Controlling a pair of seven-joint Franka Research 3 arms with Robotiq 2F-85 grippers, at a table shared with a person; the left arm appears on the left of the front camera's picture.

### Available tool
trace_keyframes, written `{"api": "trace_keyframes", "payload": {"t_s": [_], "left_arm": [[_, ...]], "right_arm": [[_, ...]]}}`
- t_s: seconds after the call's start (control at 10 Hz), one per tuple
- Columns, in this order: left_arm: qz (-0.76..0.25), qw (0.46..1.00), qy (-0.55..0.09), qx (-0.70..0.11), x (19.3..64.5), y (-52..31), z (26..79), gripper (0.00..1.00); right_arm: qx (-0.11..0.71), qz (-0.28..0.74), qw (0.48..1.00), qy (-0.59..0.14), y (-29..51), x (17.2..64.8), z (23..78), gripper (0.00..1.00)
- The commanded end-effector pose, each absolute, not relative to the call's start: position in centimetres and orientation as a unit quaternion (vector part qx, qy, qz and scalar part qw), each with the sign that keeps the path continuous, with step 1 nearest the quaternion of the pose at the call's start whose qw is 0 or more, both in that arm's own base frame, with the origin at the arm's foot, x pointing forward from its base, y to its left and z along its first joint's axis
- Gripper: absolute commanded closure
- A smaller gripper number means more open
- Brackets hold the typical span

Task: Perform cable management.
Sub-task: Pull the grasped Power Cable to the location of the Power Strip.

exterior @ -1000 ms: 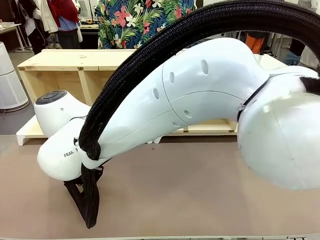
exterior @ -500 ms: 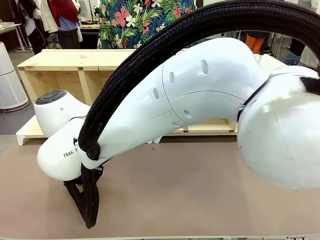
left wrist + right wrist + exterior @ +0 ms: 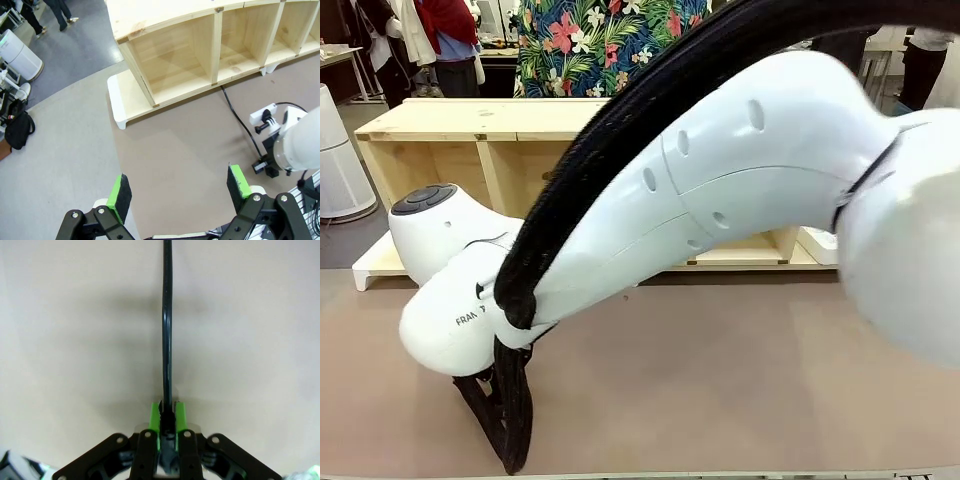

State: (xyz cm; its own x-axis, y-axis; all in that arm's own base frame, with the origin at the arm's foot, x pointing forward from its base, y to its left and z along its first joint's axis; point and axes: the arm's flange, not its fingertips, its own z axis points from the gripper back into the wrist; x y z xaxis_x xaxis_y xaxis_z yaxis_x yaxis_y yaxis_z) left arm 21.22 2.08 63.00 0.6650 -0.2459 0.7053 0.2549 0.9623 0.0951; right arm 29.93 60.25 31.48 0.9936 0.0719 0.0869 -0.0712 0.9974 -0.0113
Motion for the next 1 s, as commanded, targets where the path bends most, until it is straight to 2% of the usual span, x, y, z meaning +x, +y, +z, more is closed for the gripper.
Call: {"api": "trace_keyframes", "payload": {"t_s": [0.0, 0.7, 0.9], "left_arm": [[-0.135, 0.913, -0.386, -0.007, 21.2, 2.2, 63.0, 0.0], [-0.135, 0.913, -0.386, -0.007, 21.2, 2.2, 63.0, 0.0], [-0.135, 0.913, -0.386, -0.007, 21.2, 2.2, 63.0, 0.0]], "right_arm": [[-0.018, 0.004, 0.998, -0.063, 57.0, 26.5, 31.7, 0.86], [-0.032, -0.095, 0.988, -0.119, 46.2, 19.6, 33.4, 0.86], [-0.075, -0.084, 0.984, -0.137, 43.1, 19.3, 33.3, 0.86]]}}
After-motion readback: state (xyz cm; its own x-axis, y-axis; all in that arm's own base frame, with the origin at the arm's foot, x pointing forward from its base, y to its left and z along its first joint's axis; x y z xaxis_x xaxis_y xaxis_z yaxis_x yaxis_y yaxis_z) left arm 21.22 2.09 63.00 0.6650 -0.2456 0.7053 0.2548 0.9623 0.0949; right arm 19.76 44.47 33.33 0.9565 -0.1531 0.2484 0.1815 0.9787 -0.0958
